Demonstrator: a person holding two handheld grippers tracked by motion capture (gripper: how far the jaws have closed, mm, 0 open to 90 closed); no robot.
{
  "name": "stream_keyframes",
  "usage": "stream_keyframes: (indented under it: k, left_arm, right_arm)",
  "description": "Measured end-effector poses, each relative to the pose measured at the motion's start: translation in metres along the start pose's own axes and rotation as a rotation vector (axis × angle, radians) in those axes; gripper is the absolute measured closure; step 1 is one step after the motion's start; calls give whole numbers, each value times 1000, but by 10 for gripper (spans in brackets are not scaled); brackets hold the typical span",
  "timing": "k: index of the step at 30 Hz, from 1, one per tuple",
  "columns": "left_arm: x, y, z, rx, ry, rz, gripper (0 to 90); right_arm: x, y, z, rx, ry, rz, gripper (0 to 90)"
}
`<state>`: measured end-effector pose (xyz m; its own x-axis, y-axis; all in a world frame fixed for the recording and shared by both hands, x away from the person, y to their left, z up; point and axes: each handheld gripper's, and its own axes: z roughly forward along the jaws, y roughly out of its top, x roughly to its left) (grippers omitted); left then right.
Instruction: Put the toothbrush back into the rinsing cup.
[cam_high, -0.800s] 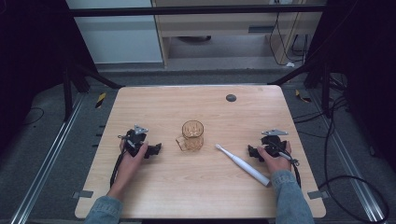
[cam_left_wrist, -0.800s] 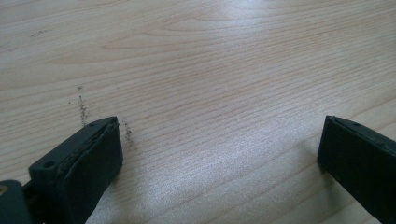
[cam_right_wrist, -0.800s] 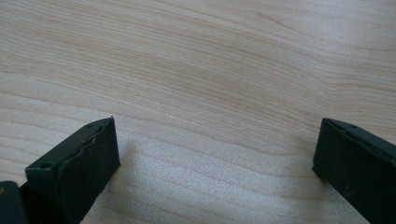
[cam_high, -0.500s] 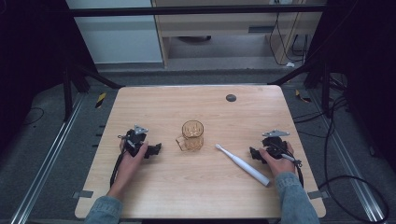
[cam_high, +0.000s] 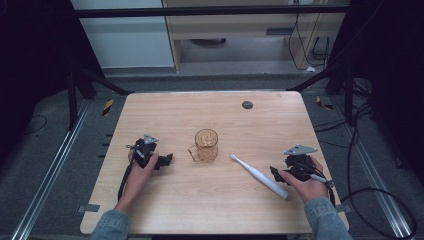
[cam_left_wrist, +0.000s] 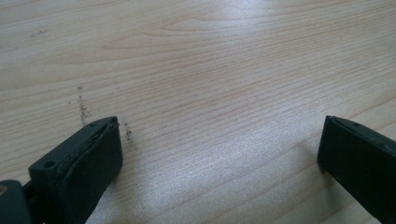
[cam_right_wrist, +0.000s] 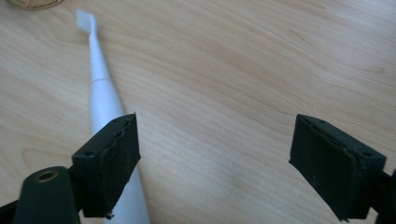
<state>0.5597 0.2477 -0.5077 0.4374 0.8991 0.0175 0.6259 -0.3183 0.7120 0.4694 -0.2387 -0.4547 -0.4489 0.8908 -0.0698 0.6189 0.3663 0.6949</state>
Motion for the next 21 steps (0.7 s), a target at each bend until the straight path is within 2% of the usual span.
stream_keyframes:
  k: [4, 6, 13, 18, 21]
  left_arm:
    - [0, 0, 0, 0, 0, 0, 0]
    - [0, 0, 0, 0, 0, 0, 0]
    - [0, 0, 0, 0, 0, 0, 0]
    - [0, 0, 0, 0, 0, 0, 0]
    - [0, 0, 0, 0, 0, 0, 0]
  right_arm:
    - [5, -1, -4, 26, 12, -22, 171]
    - [10, -1, -6, 57, 32, -36, 201]
    - [20, 4, -6, 96, 84, -59, 188]
    - [24, 13, -7, 122, 83, -95, 205]
    - [26, 18, -7, 141, 98, -109, 256]
